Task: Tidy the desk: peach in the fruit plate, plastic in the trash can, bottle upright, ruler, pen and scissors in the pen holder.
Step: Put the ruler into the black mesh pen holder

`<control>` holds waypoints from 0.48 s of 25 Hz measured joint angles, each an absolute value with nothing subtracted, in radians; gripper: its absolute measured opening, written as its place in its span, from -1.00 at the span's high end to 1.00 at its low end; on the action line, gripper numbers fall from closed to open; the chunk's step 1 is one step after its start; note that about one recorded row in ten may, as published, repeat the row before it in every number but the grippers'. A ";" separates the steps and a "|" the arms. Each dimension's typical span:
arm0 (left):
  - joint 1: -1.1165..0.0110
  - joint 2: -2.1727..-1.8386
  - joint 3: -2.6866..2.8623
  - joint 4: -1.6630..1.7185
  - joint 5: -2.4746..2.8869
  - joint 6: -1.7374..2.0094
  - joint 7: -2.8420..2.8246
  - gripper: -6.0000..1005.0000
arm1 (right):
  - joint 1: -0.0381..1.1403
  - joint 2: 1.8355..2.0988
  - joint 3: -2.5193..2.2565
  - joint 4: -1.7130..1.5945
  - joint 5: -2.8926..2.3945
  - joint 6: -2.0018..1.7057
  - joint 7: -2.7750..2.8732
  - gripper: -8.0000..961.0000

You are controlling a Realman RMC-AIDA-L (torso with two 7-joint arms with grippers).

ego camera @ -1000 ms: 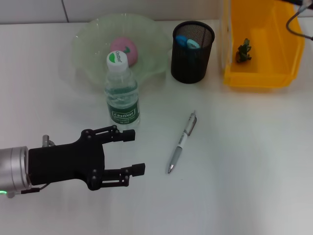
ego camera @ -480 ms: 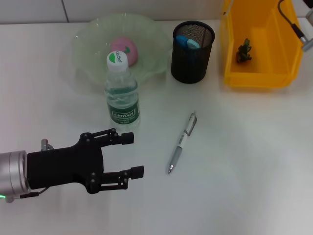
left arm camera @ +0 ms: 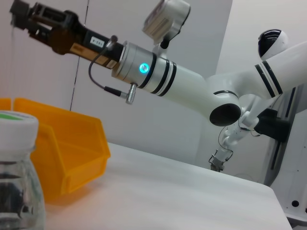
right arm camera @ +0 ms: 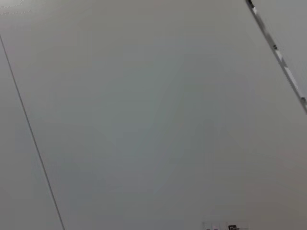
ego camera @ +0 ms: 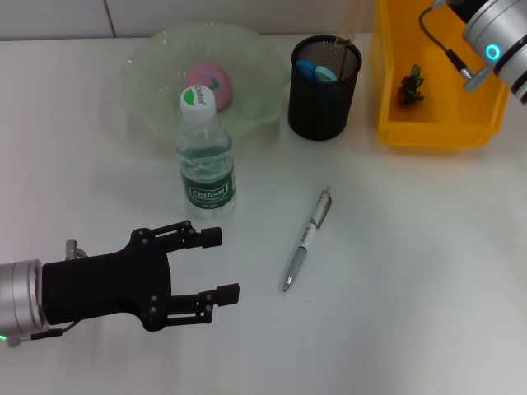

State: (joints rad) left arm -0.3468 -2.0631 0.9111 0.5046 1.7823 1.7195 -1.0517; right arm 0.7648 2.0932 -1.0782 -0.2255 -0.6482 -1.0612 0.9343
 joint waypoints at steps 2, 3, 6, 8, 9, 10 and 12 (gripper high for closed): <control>-0.347 -2.063 0.911 0.505 1.782 1.720 -1.051 -0.36 | 0.789 2.093 -1.079 -0.198 -0.647 -1.052 0.915 0.17; -0.347 -2.063 0.911 0.505 1.782 1.720 -1.051 -0.36 | 0.789 2.093 -1.079 -0.198 -0.647 -1.052 0.915 0.17; -0.347 -2.064 0.912 0.505 1.782 1.720 -1.049 -0.36 | 0.814 2.093 -1.079 -0.184 -0.647 -1.016 0.903 0.17; -0.347 -2.064 0.912 0.505 1.782 1.720 -1.048 -0.36 | 0.816 2.093 -1.079 -0.184 -0.647 -1.010 0.901 0.16; -0.347 -2.064 0.913 0.505 1.783 1.721 -1.048 -0.36 | 0.819 2.093 -1.079 -0.182 -0.647 -1.005 0.898 0.16; -0.347 -2.064 0.913 0.505 1.782 1.721 -1.048 -0.36 | 0.821 2.093 -1.079 -0.181 -0.647 -1.001 0.892 0.16; -0.347 -2.064 0.913 0.505 1.782 1.721 -1.048 -0.35 | 0.832 2.093 -1.079 -0.170 -0.647 -0.998 0.881 0.15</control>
State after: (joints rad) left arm -0.3468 -2.0642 0.9127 0.5047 1.7825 1.7211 -1.0477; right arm 0.8321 2.0930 -1.0788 -0.1700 -0.6472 -0.9982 0.8813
